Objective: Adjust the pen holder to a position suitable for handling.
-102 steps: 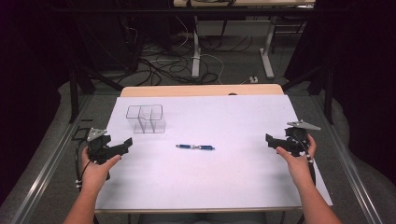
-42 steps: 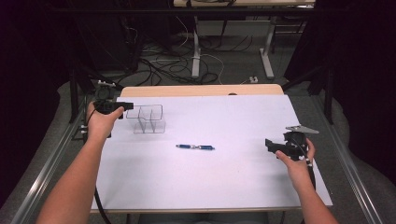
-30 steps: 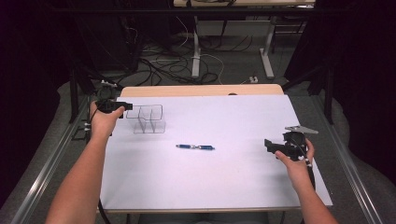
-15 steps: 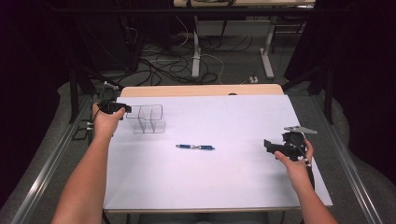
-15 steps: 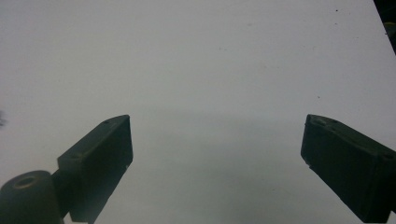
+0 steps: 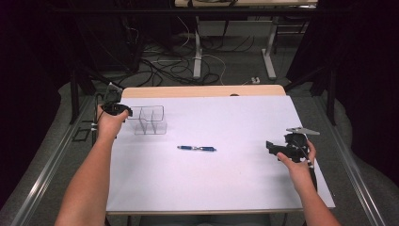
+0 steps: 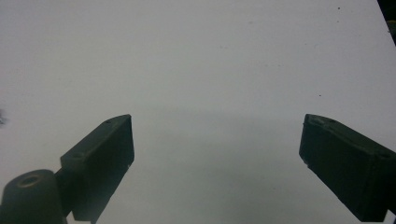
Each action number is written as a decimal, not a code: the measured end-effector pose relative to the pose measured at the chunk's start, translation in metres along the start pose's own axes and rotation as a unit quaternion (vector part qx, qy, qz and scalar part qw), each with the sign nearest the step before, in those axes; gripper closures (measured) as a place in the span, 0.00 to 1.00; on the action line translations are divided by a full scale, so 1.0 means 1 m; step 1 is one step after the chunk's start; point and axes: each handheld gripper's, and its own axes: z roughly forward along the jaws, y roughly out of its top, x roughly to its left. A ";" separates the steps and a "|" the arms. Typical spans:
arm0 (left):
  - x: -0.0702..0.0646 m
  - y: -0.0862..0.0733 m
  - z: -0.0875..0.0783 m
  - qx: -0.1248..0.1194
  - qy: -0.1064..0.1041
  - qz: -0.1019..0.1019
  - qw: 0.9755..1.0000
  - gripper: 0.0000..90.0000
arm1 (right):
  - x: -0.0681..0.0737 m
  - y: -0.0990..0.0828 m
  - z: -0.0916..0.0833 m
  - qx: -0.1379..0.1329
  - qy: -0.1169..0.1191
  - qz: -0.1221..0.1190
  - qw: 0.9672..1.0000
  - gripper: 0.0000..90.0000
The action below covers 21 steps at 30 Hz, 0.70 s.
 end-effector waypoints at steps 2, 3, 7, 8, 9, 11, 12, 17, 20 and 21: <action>-0.001 0.000 0.001 0.001 0.006 -0.005 1.000 0.86 | 0.001 0.000 0.000 0.001 0.001 0.002 1.000 0.11; -0.001 0.000 0.001 0.007 0.005 -0.005 1.000 0.88 | 0.001 0.000 0.000 0.001 0.001 0.002 1.000 0.11; -0.002 0.000 0.004 0.015 0.008 -0.018 1.000 0.90 | 0.000 0.000 0.000 0.001 0.001 0.001 1.000 0.12; -0.002 0.000 0.004 0.021 0.007 -0.018 1.000 0.90 | 0.000 0.000 0.000 0.001 0.001 0.001 1.000 0.12; -0.002 0.000 0.005 0.022 0.009 -0.022 0.999 0.90 | -0.001 0.000 0.000 0.001 0.002 0.001 1.000 0.12; -0.003 0.000 0.005 0.026 0.011 -0.026 0.999 0.92 | -0.001 0.000 0.000 0.003 0.002 0.001 1.000 0.12; -0.003 0.000 0.006 0.026 0.012 -0.028 0.999 0.92 | -0.001 0.000 0.000 0.004 0.003 0.000 1.000 0.12; -0.005 0.001 0.007 0.031 0.024 -0.031 0.999 0.97 | 0.000 -0.001 0.001 0.004 0.003 0.002 1.000 0.12; -0.005 0.001 0.008 0.028 0.020 -0.038 0.999 0.97 | -0.001 -0.001 0.001 0.005 0.005 0.004 1.000 0.12; -0.006 0.001 0.008 0.028 0.022 -0.038 0.999 0.97 | -0.001 -0.001 0.001 0.005 0.005 0.004 1.000 0.12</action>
